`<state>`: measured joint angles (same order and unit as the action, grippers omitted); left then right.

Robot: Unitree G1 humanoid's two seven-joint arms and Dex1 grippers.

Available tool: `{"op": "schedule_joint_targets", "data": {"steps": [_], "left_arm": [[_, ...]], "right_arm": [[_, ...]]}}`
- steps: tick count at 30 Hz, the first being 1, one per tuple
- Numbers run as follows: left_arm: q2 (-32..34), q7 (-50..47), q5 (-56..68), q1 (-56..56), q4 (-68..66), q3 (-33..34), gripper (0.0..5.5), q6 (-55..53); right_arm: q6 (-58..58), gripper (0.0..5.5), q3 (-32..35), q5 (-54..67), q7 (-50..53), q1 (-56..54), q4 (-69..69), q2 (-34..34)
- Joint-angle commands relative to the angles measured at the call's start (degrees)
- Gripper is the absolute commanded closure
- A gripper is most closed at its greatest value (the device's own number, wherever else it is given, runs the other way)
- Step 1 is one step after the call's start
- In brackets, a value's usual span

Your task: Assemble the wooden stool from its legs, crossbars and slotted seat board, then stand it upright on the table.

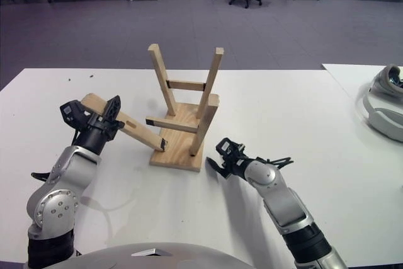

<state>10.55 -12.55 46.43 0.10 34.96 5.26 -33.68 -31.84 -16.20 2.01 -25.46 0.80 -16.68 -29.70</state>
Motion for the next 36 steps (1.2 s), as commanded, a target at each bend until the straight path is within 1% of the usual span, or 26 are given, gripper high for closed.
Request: {"op": "schedule_joint_targets", "data": {"steps": [1,3,7,12,14,16,18,21,25,28,30,32,34,36], "left_arm": [[5.22,0.97,-5.55,3.44,-3.76,-3.53,4.48,-7.54],[6.33,2.12,-6.67,5.50,-4.50,-5.49,4.48,-9.24],[6.63,2.92,-8.90,4.45,-3.01,-9.51,4.48,-11.30],[5.84,1.52,-13.67,4.23,-1.83,-13.60,4.48,-12.71],[6.07,1.08,-15.87,4.43,-2.58,-14.94,4.48,-13.41],[8.31,1.95,-19.06,5.18,-3.26,-17.73,4.48,-14.08],[10.08,3.51,-22.10,5.55,-4.17,-20.32,3.90,-13.80],[10.24,6.08,-25.36,6.26,-5.88,-21.97,3.34,-12.30],[5.73,8.15,-24.86,8.10,-4.81,-18.06,2.70,-7.28],[0.76,9.60,-18.99,8.57,-0.66,-11.72,2.13,-4.79],[-0.72,11.19,-14.60,8.37,3.55,-8.53,2.13,-4.62],[-0.19,12.28,-11.13,7.36,7.68,-6.40,2.13,-5.82],[0.66,13.02,-8.07,7.02,10.54,-4.56,2.13,-6.94],[1.60,13.06,-0.90,9.98,13.35,-0.49,2.13,-7.85]], "right_arm": [[0.41,1.66,-1.25,-2.33,-0.17,-0.74,0.57,0.05],[0.41,1.66,-1.42,-2.83,-0.50,-1.03,0.33,0.44],[-0.06,1.66,-0.51,-3.03,-0.53,-1.08,-0.60,0.79],[-1.95,1.66,8.33,2.22,3.12,-1.29,-8.39,5.95],[-2.81,1.66,10.09,2.74,3.93,-2.05,-9.77,6.59],[-3.42,1.66,10.21,2.76,4.13,-2.64,-10.05,6.71],[-3.59,1.66,9.57,2.30,4.30,-2.93,-9.85,6.84],[-3.91,1.66,8.51,1.65,4.55,-3.35,-9.51,7.21],[-3.95,1.66,8.33,1.64,4.79,-3.65,-9.45,7.27],[-4.09,1.66,12.43,5.73,5.44,-4.81,-11.54,10.11],[-4.86,1.66,17.70,10.07,6.59,-6.93,-13.46,12.53],[-6.12,1.66,24.15,14.20,8.15,-11.01,-13.91,13.31],[-7.18,1.66,28.22,16.96,9.10,-14.61,-13.78,12.80],[-8.14,1.66,31.24,19.77,9.60,-18.01,-14.01,11.99]]}}
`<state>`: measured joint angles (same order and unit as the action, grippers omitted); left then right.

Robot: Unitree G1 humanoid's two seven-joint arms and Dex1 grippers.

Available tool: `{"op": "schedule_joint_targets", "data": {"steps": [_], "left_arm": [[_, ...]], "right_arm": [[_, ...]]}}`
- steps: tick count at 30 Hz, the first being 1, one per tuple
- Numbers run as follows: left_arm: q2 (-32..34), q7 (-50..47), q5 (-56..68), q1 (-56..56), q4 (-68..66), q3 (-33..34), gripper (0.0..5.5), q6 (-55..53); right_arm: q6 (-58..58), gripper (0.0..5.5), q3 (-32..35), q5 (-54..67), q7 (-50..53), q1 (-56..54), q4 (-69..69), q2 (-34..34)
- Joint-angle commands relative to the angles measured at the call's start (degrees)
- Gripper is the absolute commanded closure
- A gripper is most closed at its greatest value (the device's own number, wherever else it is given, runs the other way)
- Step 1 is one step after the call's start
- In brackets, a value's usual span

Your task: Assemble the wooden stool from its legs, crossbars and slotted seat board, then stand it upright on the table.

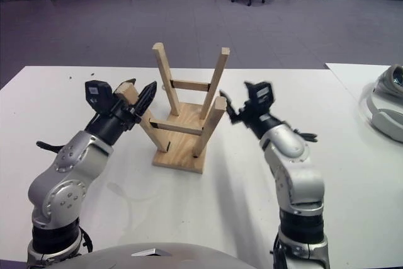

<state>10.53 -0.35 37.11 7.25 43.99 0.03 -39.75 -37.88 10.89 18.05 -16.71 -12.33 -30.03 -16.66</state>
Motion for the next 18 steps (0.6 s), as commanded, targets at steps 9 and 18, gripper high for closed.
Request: {"op": "schedule_joint_targets", "data": {"steps": [9,18], "left_arm": [[21.89,14.74,26.22,29.41,-18.29,16.30,2.13,-5.22],[8.34,30.56,4.79,6.11,-31.95,-7.81,2.13,14.03]], "right_arm": [[-12.36,1.66,11.71,32.53,5.82,-18.74,-6.67,-2.34],[-11.57,1.66,-10.25,19.63,4.30,1.58,-5.59,-6.98]]}}
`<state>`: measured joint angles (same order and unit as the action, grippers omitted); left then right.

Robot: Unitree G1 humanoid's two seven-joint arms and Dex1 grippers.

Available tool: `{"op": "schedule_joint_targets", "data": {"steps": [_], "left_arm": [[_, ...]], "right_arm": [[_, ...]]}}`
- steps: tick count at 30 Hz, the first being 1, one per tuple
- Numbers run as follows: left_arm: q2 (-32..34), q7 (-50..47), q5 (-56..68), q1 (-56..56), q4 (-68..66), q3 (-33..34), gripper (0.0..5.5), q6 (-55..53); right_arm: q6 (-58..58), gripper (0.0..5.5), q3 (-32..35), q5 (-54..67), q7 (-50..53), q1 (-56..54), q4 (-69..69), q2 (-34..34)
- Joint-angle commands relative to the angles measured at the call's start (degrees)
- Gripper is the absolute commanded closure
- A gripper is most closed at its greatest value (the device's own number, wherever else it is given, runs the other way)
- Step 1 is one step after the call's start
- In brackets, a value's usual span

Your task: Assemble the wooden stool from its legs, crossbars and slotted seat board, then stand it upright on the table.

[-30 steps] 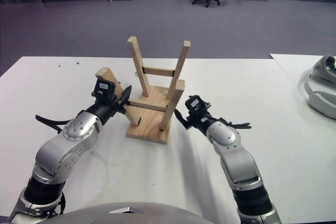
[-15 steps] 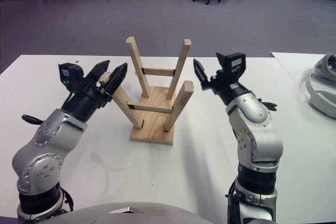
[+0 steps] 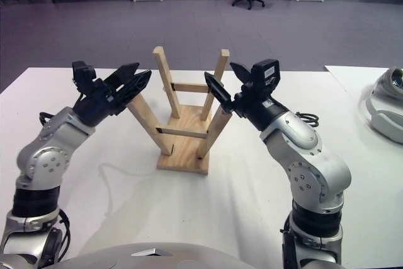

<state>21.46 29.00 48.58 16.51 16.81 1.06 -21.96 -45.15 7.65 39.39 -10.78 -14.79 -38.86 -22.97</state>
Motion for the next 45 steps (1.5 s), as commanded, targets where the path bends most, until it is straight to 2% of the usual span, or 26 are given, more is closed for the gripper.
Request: {"op": "schedule_joint_targets", "data": {"steps": [1,7,9,11,14,16,17,18,19,21,24,28,31,33,35,37,38,39,41,45], "left_arm": [[-3.03,1.02,-6.13,-2.39,-3.79,-9.06,2.13,-3.69],[-5.75,0.19,-10.42,-0.84,-6.28,-14.02,2.13,-3.06],[-4.76,-0.01,-9.99,-1.92,-4.16,-13.34,2.13,-3.39],[-2.26,-1.72,-5.80,-1.45,0.79,-7.48,2.13,-4.88],[5.25,-4.12,6.82,3.25,7.19,7.00,2.13,-8.12],[10.22,-3.39,11.74,4.85,5.02,16.22,2.13,-9.36],[11.96,-2.81,12.08,4.40,3.31,19.17,2.13,-9.59],[13.23,-1.54,10.82,2.09,1.92,20.79,2.13,-9.44],[14.00,-0.20,8.76,-1.93,1.39,21.35,2.13,-9.15],[14.61,3.04,3.63,-10.84,0.95,20.37,2.13,-7.55],[16.27,8.52,-5.16,-21.34,-3.16,16.92,2.13,-4.19],[23.81,16.83,-17.58,-32.21,-8.81,10.77,2.13,-2.25],[26.99,20.73,-22.43,-38.10,-4.00,5.94,2.13,-2.03],[29.08,21.05,-27.66,-40.84,-2.06,3.36,2.13,-0.34],[28.33,18.91,-30.87,-40.12,-1.55,2.22,2.13,0.85],[26.11,16.49,-32.66,-38.48,-0.77,0.89,2.13,1.45],[24.64,15.29,-33.19,-37.69,-0.50,-0.03,2.13,1.43],[23.29,14.30,-33.53,-37.07,-0.43,-0.78,2.13,1.25],[20.62,12.93,-32.50,-35.97,-1.05,-1.72,2.13,-0.21],[19.99,12.20,-34.03,-33.78,-4.62,-3.20,2.13,-1.46]], "right_arm": [[-4.04,1.66,-6.91,-1.69,-1.47,3.32,3.58,-0.47],[-4.61,1.66,-11.34,-1.80,-1.24,4.59,3.89,1.17],[-3.46,1.66,-10.51,-1.63,-1.38,3.94,3.78,1.70],[-1.49,1.66,-4.91,2.06,-2.32,1.53,2.85,2.35],[0.36,1.66,10.64,15.74,-2.25,-6.22,6.86,1.15],[0.08,1.66,16.83,22.34,-1.70,-9.09,12.97,-0.96],[-0.87,1.66,17.69,23.16,-2.27,-9.04,15.93,-2.08],[-1.38,1.66,14.75,20.00,-5.45,-6.86,18.36,-4.10],[-0.97,1.66,9.16,15.55,-9.89,-4.08,20.97,-6.00],[1.54,1.66,-2.21,7.62,-18.53,-0.15,26.11,-7.70],[7.13,1.66,-14.41,-0.29,-29.06,1.02,30.46,-6.72],[7.87,1.66,-21.91,-0.43,-37.33,6.35,20.93,-6.80],[7.32,1.66,-20.89,0.24,-36.29,12.54,13.59,-7.85],[7.08,1.66,-13.78,0.79,-35.21,16.92,12.59,-11.15],[7.58,1.66,-7.35,0.15,-37.79,23.25,12.35,-17.09],[9.60,1.66,-4.31,-1.68,-42.29,29.69,13.35,-22.21],[11.35,1.66,-3.80,-3.31,-42.41,29.43,16.83,-22.35],[12.84,1.66,-3.48,-4.78,-41.51,27.59,20.83,-21.32],[17.67,1.66,-3.71,-9.65,-36.26,17.20,36.43,-16.15],[32.16,1.66,-11.79,-23.66,-29.94,-5.19,66.07,-4.07]]}}
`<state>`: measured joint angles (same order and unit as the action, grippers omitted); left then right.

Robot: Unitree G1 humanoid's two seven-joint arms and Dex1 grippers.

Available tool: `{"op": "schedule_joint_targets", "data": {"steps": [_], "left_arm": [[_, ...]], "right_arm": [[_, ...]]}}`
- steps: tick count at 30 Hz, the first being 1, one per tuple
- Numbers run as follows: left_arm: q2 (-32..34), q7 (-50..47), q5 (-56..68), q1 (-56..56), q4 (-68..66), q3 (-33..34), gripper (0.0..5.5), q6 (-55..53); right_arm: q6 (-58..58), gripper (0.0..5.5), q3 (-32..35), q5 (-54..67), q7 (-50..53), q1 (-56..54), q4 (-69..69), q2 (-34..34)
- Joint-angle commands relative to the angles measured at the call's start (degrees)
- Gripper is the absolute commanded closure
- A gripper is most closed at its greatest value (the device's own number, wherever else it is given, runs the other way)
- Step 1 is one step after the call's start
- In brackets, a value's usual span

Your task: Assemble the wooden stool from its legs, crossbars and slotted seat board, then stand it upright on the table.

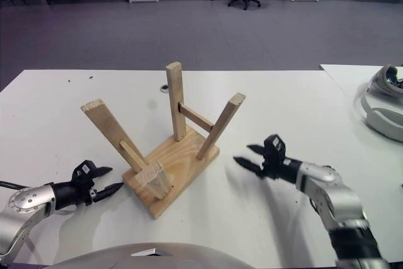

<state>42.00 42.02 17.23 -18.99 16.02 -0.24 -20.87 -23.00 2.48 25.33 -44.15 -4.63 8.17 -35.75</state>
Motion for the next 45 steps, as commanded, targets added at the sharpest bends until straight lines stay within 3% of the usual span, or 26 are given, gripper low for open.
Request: {"op": "schedule_joint_targets", "data": {"steps": [1,5,8,12,16,19,24,27,29,33,38,40,43,45], "left_arm": [[-1.29,-1.45,-3.12,3.82,-5.85,-2.29,2.13,-2.56],[-9.53,-4.60,-4.74,18.30,-18.22,-5.91,2.13,-1.42],[-17.45,-8.66,-4.45,28.72,-27.14,-5.02,2.13,1.69],[-12.93,-14.93,-9.76,23.00,-28.68,1.14,2.13,10.24],[-11.11,-18.06,-12.29,8.45,-14.57,4.77,2.13,9.72],[-13.30,-17.27,-12.13,1.27,-0.06,-3.38,2.13,0.79],[-20.96,-19.59,-9.69,4.38,8.60,-11.96,2.13,-9.30],[-22.65,-19.96,-3.88,7.08,16.62,-8.76,2.13,-16.76],[-22.08,-18.46,2.84,10.79,24.42,-4.15,2.13,-23.80],[-17.09,-13.35,16.06,17.11,34.01,5.65,2.13,-33.31],[-8.16,-8.16,24.97,14.57,38.00,12.95,2.13,-38.17],[-3.85,-3.36,21.41,8.70,32.94,14.45,2.13,-34.42],[9.16,4.19,6.54,-0.78,15.55,17.73,2.13,-19.90],[13.50,8.71,3.27,-1.16,10.41,18.16,2.13,-13.62]], "right_arm": [[13.34,1.66,-9.59,-13.17,3.50,-18.56,24.32,11.05],[20.35,1.66,-16.44,-21.27,-0.31,-20.68,34.47,14.13],[19.71,1.66,-13.61,-20.21,0.78,-13.88,26.20,10.76],[7.99,1.66,-5.66,-18.04,10.66,-2.18,5.26,7.95],[-1.76,1.66,-0.91,-17.07,17.10,11.78,-16.51,8.08],[-7.39,1.66,-3.29,-15.93,18.76,16.61,-24.70,10.30],[-13.15,1.66,-6.87,-13.73,17.66,16.06,-32.54,11.51],[-21.61,1.66,-4.56,-3.03,14.78,14.67,-43.60,12.81],[-30.99,1.66,1.26,8.90,14.37,11.38,-51.94,13.08],[-40.04,1.66,11.86,23.16,14.01,5.14,-58.24,6.59],[-43.00,1.66,19.49,30.17,12.11,4.04,-58.71,-2.28],[-40.61,1.66,18.27,23.48,9.92,8.50,-58.54,-9.32],[-29.85,1.66,17.43,7.82,5.05,16.13,-48.84,-21.91],[-22.59,1.66,18.62,3.99,0.41,19.27,-44.43,-23.89]]}}
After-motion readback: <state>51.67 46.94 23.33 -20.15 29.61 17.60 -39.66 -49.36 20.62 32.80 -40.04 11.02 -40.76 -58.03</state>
